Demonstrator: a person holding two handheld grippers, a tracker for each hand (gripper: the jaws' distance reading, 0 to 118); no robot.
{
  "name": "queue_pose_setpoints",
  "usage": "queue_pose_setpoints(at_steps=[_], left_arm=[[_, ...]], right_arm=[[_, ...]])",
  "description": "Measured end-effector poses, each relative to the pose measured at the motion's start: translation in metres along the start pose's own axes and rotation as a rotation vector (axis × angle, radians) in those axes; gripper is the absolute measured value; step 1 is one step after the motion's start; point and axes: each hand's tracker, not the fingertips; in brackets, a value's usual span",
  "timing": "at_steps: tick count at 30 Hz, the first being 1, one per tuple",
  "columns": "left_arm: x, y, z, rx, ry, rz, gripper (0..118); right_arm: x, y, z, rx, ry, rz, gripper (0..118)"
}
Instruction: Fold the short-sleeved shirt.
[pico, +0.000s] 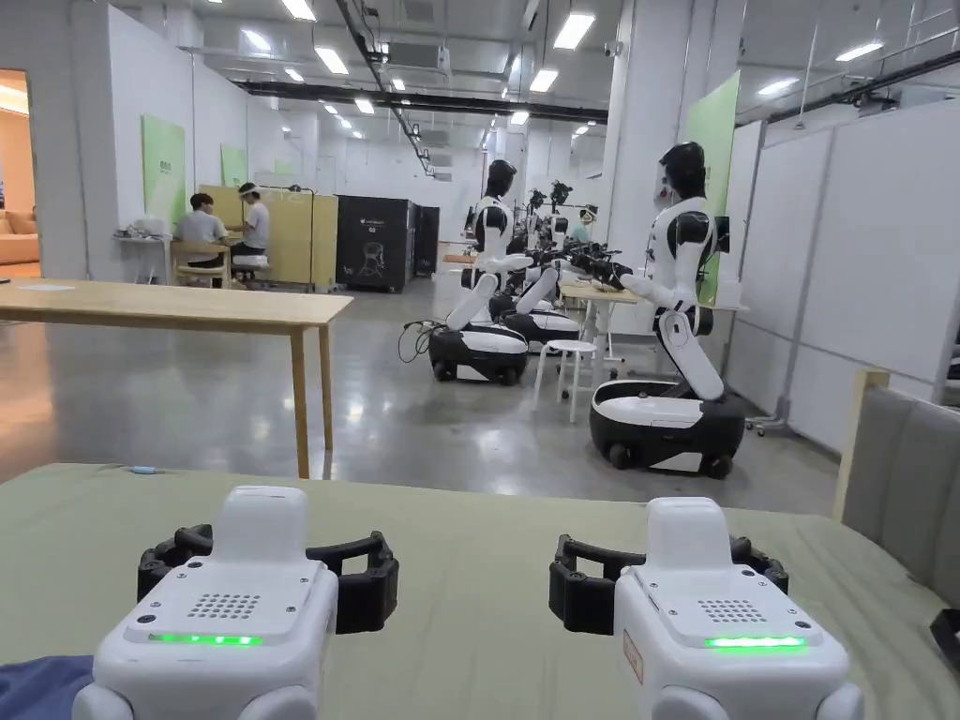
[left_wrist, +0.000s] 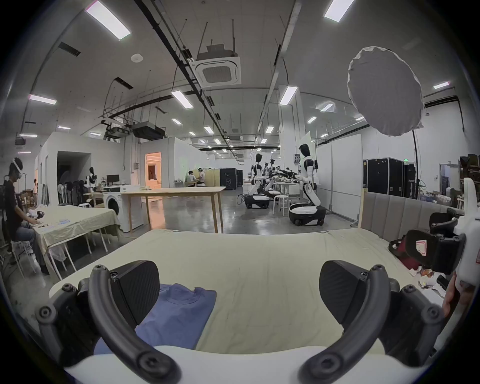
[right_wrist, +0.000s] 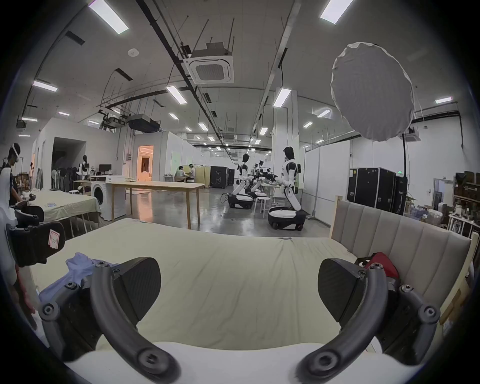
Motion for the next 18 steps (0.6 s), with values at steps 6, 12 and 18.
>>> queue_pose_setpoints(at_steps=[6, 12, 18], left_arm=[[-0.006, -0.001, 0.002, 0.013, -0.016, 0.018, 118], [-0.003, -0.005, -0.006, 0.006, -0.032, 0.015, 117], [-0.02, 0.005, -0.017, 0.031, -0.054, 0.09, 117]], right_arm=[[0.003, -0.003, -0.003, -0.002, -0.025, -0.019, 118], [0.014, -0.002, -0.009, -0.002, 0.026, -0.073, 118], [0.035, 0.009, -0.016, 0.02, 0.037, -0.135, 118]])
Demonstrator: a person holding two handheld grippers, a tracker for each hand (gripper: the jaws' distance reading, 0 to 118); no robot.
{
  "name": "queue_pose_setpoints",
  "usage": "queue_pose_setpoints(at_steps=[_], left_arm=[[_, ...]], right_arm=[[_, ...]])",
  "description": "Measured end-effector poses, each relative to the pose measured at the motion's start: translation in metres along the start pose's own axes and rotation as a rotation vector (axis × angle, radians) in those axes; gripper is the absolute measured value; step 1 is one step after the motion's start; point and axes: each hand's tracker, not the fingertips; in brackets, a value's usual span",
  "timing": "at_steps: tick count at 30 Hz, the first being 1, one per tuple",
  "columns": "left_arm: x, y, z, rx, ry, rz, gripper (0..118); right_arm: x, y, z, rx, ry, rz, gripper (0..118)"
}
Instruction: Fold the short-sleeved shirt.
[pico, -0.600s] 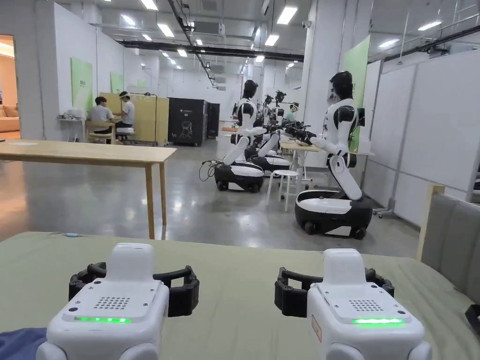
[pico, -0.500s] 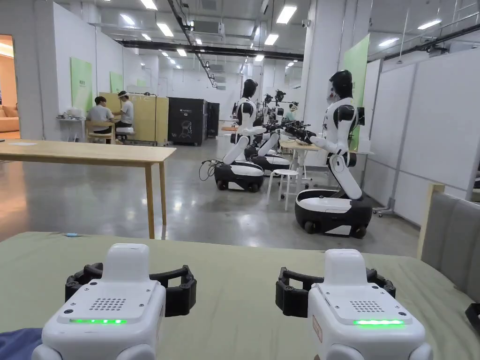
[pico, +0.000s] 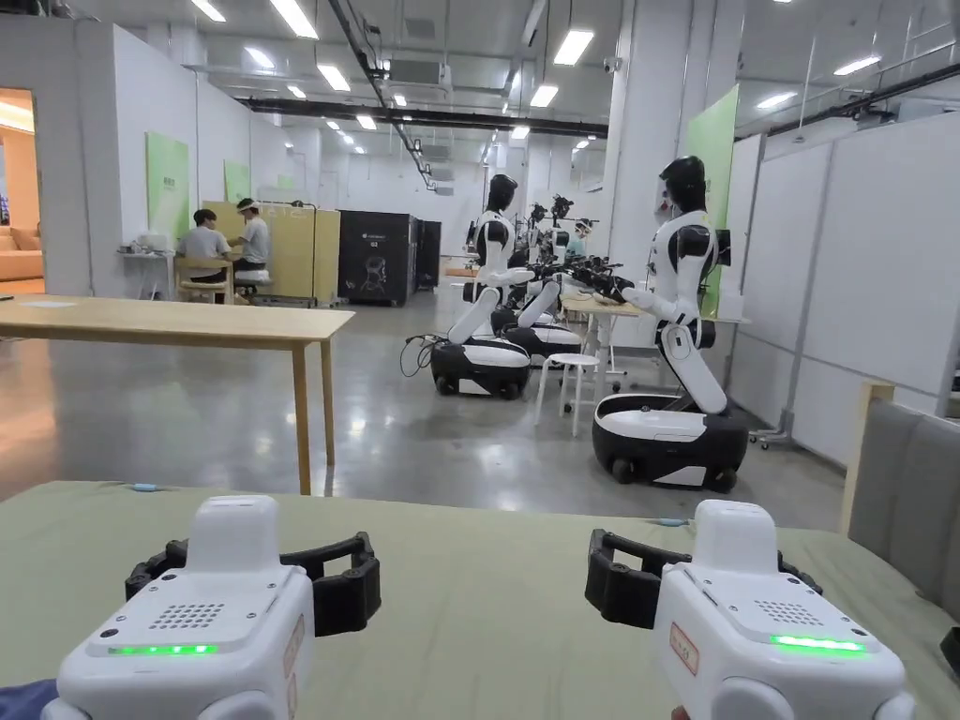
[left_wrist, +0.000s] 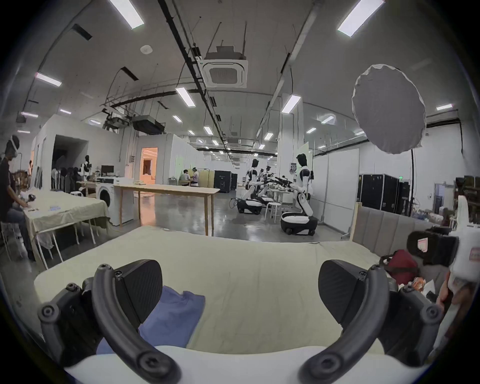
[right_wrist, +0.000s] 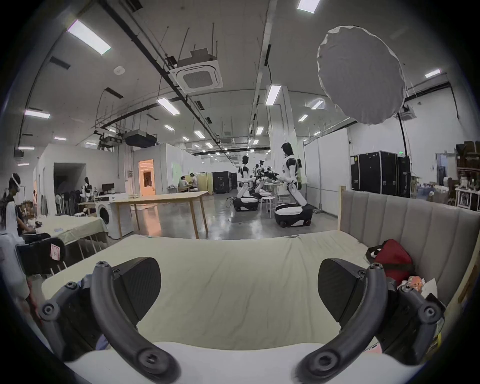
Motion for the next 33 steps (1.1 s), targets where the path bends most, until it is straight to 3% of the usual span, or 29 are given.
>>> queue_pose_setpoints(at_steps=[2, 5, 7, 10, 13, 15, 16, 17, 18, 19, 21, 23, 25, 27, 28, 31, 33], left_arm=[[0.002, 0.005, -0.002, 0.029, 0.033, -0.123, 118], [0.01, 0.009, -0.006, 0.047, 0.056, -0.407, 118], [0.02, 0.005, -0.011, 0.058, 0.087, -0.691, 118], [0.038, -0.015, -0.022, 0.074, 0.126, -1.17, 118], [0.046, -0.054, -0.03, 0.092, 0.106, -1.65, 118], [0.042, -0.086, -0.033, 0.105, 0.111, -1.941, 118], [0.034, -0.1, -0.032, 0.156, 0.101, -2.057, 118], [0.027, -0.106, -0.031, 0.207, 0.089, -2.08, 118], [0.025, -0.103, -0.03, 0.205, 0.088, -2.01, 118], [0.028, -0.091, -0.029, 0.16, 0.066, -1.83, 118], [0.028, -0.053, -0.027, 0.056, 0.014, -1.366, 118], [0.021, -0.011, -0.027, 0.021, -0.031, -0.882, 118], [0.007, 0.017, -0.028, 0.041, -0.04, -0.506, 118], [-0.002, 0.024, -0.025, 0.077, -0.079, -0.29, 118], [-0.002, 0.022, -0.023, 0.109, -0.062, -0.253, 118], [0.003, 0.003, -0.017, 0.087, -0.003, -0.267, 118], [0.007, -0.013, -0.012, 0.064, -0.051, -0.213, 118]], right_arm=[[0.003, 0.006, -0.003, 0.009, 0.006, 0.025, 118], [-0.007, 0.012, -0.008, 0.013, 0.001, 0.33, 118], [-0.023, 0.007, -0.011, 0.032, -0.016, 0.64, 118], [-0.051, -0.027, -0.016, 0.066, -0.038, 1.251, 118], [-0.053, -0.085, -0.021, 0.093, -0.015, 1.878, 118], [-0.043, -0.113, -0.023, 0.065, 0.019, 2.115, 118], [-0.036, -0.122, -0.025, 0.025, 0.045, 2.122, 118], [-0.033, -0.123, -0.026, -0.023, 0.062, 2.081, 118], [-0.033, -0.116, -0.027, -0.059, 0.053, 1.98, 118], [-0.033, -0.107, -0.031, -0.076, 0.017, 1.821, 118], [-0.032, -0.077, -0.033, -0.097, 0.007, 1.465, 118], [-0.032, -0.033, -0.033, -0.136, 0.033, 1.027, 118], [-0.024, -0.002, -0.026, -0.082, 0.074, 0.626, 118], [-0.016, 0.012, -0.016, -0.022, 0.081, 0.304, 118], [-0.016, 0.015, -0.009, 0.011, 0.069, 0.18, 118], [-0.012, -0.003, -0.001, 0.021, 0.073, 0.047, 118], [-0.012, -0.018, -0.002, -0.003, 0.055, 0.063, 118]])
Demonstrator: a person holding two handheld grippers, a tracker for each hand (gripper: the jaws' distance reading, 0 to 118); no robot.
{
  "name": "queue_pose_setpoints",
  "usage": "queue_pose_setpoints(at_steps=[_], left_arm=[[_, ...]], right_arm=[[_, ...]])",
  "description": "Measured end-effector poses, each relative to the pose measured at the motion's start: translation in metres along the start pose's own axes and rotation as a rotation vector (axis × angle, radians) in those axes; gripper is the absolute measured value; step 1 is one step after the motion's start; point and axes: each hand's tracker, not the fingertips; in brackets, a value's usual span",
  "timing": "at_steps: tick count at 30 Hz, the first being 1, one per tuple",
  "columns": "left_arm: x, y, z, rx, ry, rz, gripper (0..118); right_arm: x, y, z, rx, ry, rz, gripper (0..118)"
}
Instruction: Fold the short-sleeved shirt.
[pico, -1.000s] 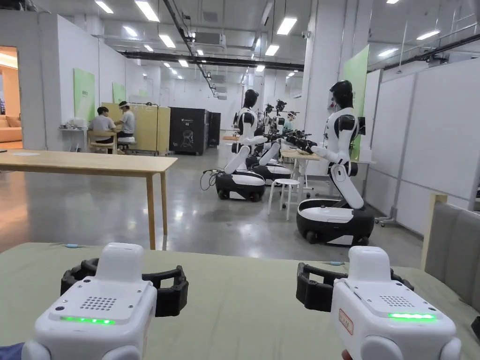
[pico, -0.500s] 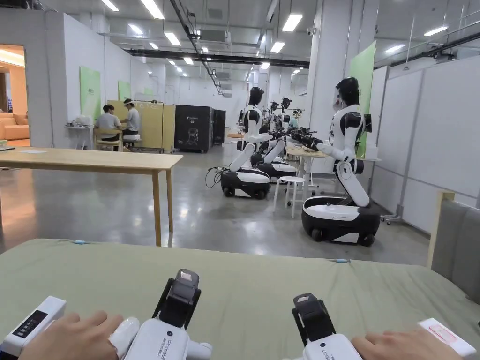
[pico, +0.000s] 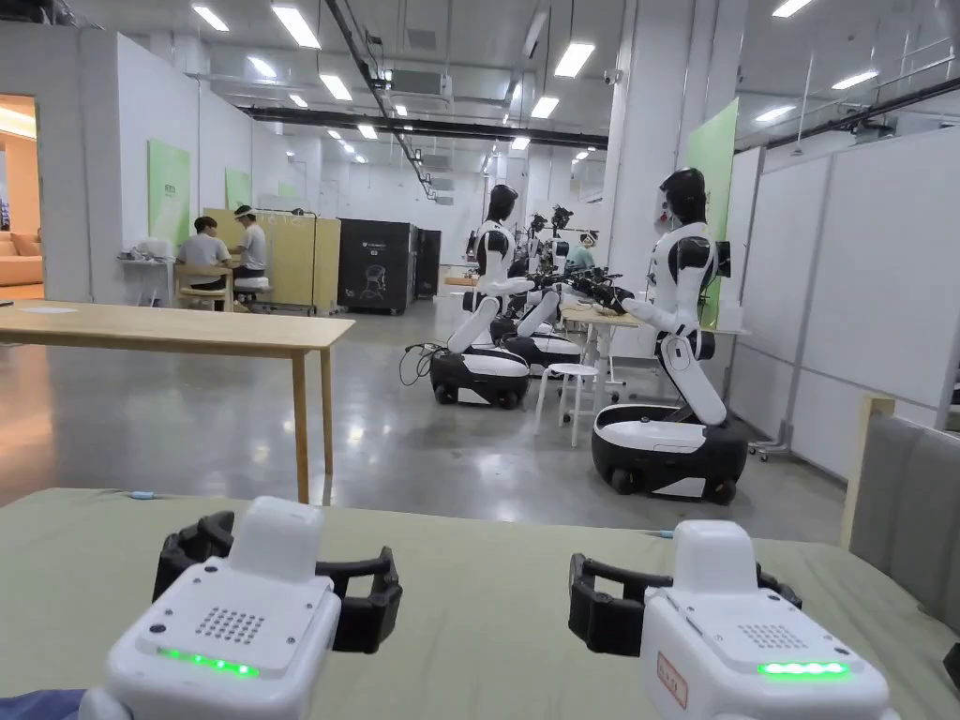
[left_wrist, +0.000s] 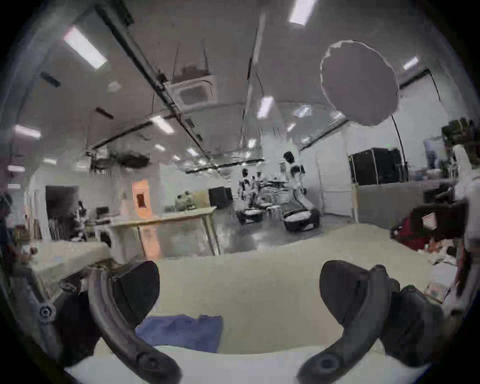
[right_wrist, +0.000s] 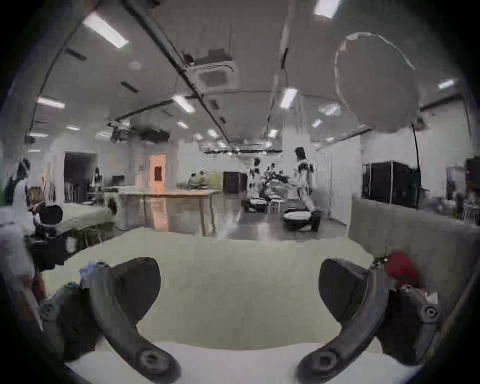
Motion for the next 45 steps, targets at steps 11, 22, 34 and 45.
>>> queue_pose_setpoints(at_steps=[11, 22, 34, 45], left_arm=[[-0.002, -0.003, -0.005, 0.013, -0.002, 0.053, 118], [0.003, -0.007, -0.005, -0.024, 0.011, 0.072, 0], [-0.046, -0.015, 0.025, -0.046, 0.091, 0.115, 0], [-0.187, -0.108, 0.017, -0.521, 0.197, 0.194, 0]], right_arm=[[0.003, -0.007, -0.01, -0.031, -0.033, 0.027, 118], [0.01, -0.007, -0.002, -0.004, -0.106, 0.014, 4], [-0.043, -0.012, -0.013, -0.02, 0.018, 0.026, 1], [-0.188, -0.068, -0.041, -0.119, 0.309, 0.047, 1]])
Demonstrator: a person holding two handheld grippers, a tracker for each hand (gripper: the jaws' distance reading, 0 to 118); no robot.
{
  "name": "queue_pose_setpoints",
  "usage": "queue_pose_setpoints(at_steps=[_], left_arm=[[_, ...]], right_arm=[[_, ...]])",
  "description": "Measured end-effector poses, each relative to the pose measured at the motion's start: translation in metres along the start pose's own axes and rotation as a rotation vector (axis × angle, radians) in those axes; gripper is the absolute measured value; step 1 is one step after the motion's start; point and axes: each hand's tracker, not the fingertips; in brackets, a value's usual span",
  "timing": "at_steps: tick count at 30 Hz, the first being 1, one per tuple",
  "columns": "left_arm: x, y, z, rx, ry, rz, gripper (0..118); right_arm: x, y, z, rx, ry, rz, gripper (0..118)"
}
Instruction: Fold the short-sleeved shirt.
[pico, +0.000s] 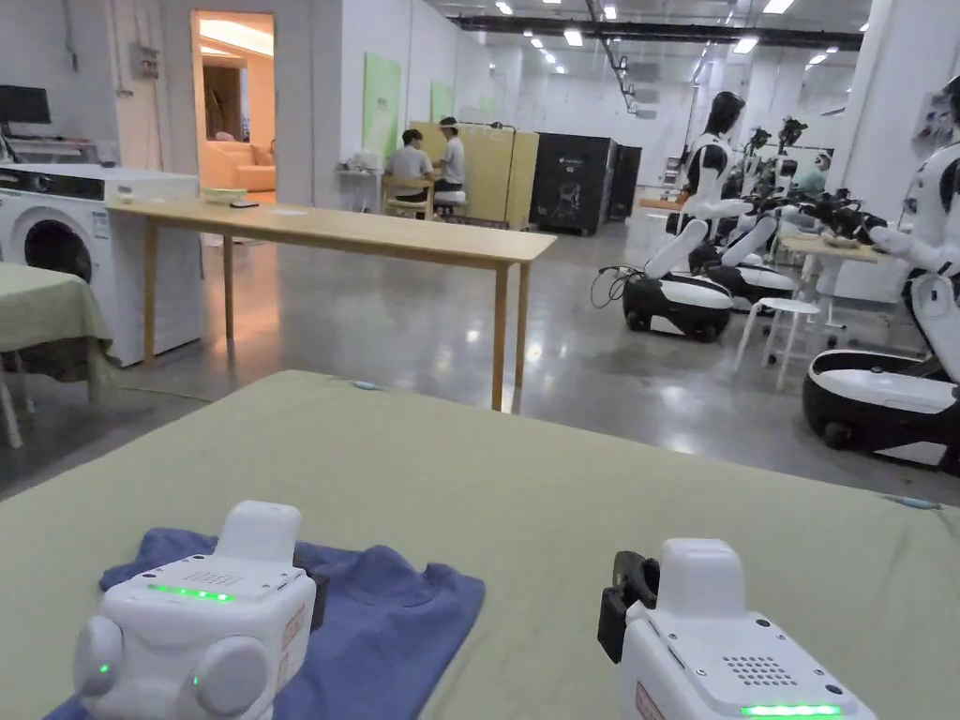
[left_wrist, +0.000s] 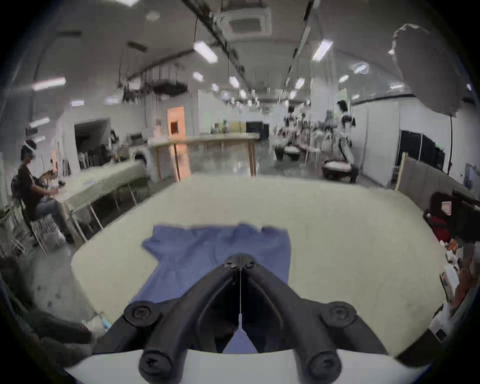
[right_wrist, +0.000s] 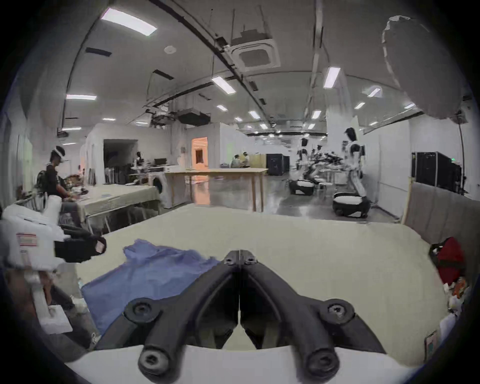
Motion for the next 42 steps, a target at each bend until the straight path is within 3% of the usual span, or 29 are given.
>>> queue_pose_setpoints(at_steps=[2, 3, 4, 5, 6, 8, 14, 17, 20, 22, 23, 24, 25, 26, 27, 30, 34, 42], left_arm=[[-0.017, -0.01, -0.027, -0.063, -0.026, 0.028, 2], [-0.018, -0.015, -0.042, -0.088, -0.026, 0.016, 18], [-0.021, -0.019, -0.058, -0.114, -0.02, 0.013, 70], [-0.023, -0.022, -0.072, -0.13, -0.01, 0.009, 111], [-0.024, -0.026, -0.091, -0.174, -0.034, -0.004, 117], [-0.021, -0.042, -0.121, -0.171, -0.063, -0.019, 118], [-0.004, -0.042, -0.245, -0.27, -0.067, -0.055, 118], [0.009, -0.05, -0.271, -0.319, -0.077, -0.042, 115], [0.005, -0.058, -0.301, -0.482, -0.059, -0.059, 110], [-0.005, -0.046, -0.293, -0.427, -0.095, -0.038, 107], [-0.005, -0.043, -0.29, -0.417, -0.091, -0.038, 96], [-0.008, -0.039, -0.285, -0.384, -0.076, -0.046, 74], [-0.009, -0.038, -0.284, -0.39, -0.077, -0.065, 42], [-0.008, -0.04, -0.286, -0.393, -0.047, -0.113, 20], [-0.008, -0.04, -0.287, -0.392, -0.029, -0.147, 16], [-0.005, -0.029, -0.277, -0.382, -0.083, -0.11, 12], [0.02, 0.002, -0.235, -0.236, -0.186, -0.05, 11], [0.183, 0.065, -0.144, -0.057, -0.478, -0.156, 11]], right_arm=[[-0.01, -0.012, -0.012, -0.029, 0.012, 0.014, 1], [-0.013, -0.017, -0.017, -0.046, 0.016, 0.023, 1], [-0.016, -0.022, -0.024, -0.069, 0.018, 0.035, 1], [-0.017, -0.026, -0.028, -0.082, 0.016, 0.041, 1], [-0.017, -0.031, -0.033, -0.097, 0.012, 0.048, 1], [-0.017, -0.039, -0.04, -0.121, -0.002, 0.059, 1], [-0.006, -0.064, -0.055, -0.213, -0.043, 0.061, 1], [0.002, -0.074, -0.057, -0.248, -0.069, 0.05, 1], [0.01, -0.08, -0.058, -0.278, -0.085, 0.043, 1], [0.012, -0.082, -0.057, -0.288, -0.095, 0.049, 1], [0.015, -0.082, -0.056, -0.289, -0.096, 0.047, 1], [0.017, -0.083, -0.056, -0.29, -0.098, 0.041, 1], [0.02, -0.083, -0.055, -0.292, -0.101, 0.027, 1], [0.021, -0.083, -0.054, -0.292, -0.101, 0.011, 1], [0.024, -0.083, -0.053, -0.291, -0.101, -0.005, 1], [0.033, -0.081, -0.044, -0.282, -0.11, -0.046, 1], [0.054, -0.077, -0.021, -0.256, -0.141, -0.076, 1], [0.125, -0.069, 0.052, -0.186, -0.285, -0.154, 1]])
